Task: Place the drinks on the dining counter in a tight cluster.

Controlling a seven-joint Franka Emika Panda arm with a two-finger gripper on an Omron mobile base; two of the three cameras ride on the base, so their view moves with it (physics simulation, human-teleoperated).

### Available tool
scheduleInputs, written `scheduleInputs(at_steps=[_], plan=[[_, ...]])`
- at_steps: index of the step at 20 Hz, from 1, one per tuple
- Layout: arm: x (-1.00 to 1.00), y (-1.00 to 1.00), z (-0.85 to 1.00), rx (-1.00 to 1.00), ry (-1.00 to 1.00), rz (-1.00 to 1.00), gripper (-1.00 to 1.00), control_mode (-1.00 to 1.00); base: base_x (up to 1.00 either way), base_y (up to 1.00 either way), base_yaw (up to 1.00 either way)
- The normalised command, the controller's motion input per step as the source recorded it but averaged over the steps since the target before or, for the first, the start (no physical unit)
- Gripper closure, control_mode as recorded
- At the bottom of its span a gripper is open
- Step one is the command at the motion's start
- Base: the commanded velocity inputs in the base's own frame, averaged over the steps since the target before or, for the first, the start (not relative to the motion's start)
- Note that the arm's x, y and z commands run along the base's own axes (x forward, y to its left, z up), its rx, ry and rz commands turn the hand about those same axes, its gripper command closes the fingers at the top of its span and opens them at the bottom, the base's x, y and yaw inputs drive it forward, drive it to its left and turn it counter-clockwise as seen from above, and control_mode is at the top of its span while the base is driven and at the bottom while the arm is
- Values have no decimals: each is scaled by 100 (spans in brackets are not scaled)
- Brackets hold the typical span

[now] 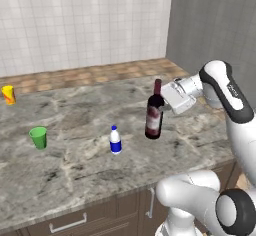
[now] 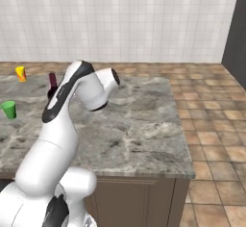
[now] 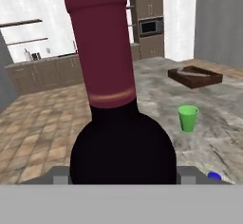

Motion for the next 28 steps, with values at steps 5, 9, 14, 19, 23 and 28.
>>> scheduleInputs(at_steps=[5,9,14,19,23,28], plan=[[65,6,-4,-8,13,0,100,-100,0,0,0],[38,-16,-26,-1,-1,0,100,-100,0,0,0],[38,-3,-50,0,-11,0,100,-100,0,0,0],[42,0,-65,0,-17,0,100,-100,0,0,0],[25,1,-62,1,-16,0,100,-100,0,0,0],[14,16,-50,3,-13,0,100,-100,0,0,0]])
